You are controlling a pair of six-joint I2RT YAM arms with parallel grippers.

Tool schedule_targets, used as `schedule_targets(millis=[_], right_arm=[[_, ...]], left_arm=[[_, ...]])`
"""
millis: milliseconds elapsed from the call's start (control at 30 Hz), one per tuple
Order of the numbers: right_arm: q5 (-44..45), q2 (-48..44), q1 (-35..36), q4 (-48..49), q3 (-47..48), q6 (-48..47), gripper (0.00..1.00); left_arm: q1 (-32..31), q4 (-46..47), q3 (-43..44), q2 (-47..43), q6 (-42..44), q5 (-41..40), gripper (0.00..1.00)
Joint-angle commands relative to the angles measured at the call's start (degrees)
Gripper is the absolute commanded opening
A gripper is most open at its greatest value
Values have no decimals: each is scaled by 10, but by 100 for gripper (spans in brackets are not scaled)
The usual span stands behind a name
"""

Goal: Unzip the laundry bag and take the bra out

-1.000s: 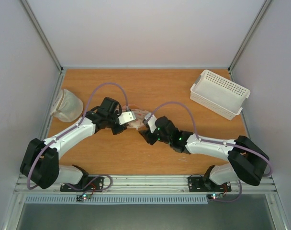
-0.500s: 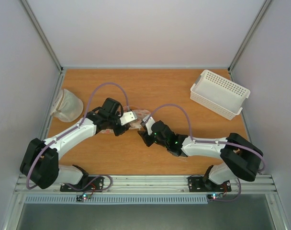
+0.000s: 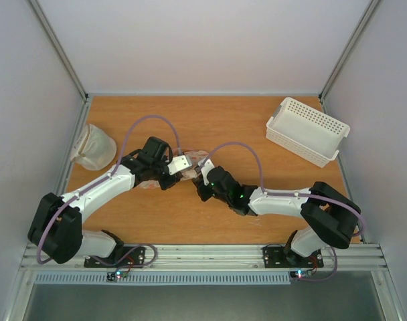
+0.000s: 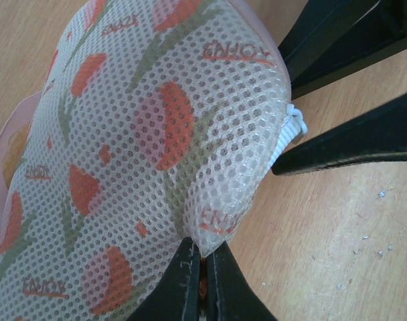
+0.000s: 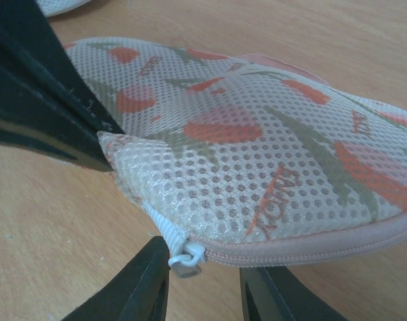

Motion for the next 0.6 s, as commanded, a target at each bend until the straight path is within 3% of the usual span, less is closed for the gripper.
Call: schedule_targets(millis=[0, 433, 567], right_arm=[[32, 4, 5, 1, 22, 17, 28], [65, -1, 4, -43, 31, 20, 1], [40, 0, -4, -54, 32, 12, 1]], left_arm=[[-5, 18, -2, -8, -6, 16, 1], [-5, 17, -19, -16, 6, 12, 1], [-5, 22, -30, -21, 38, 5, 1]])
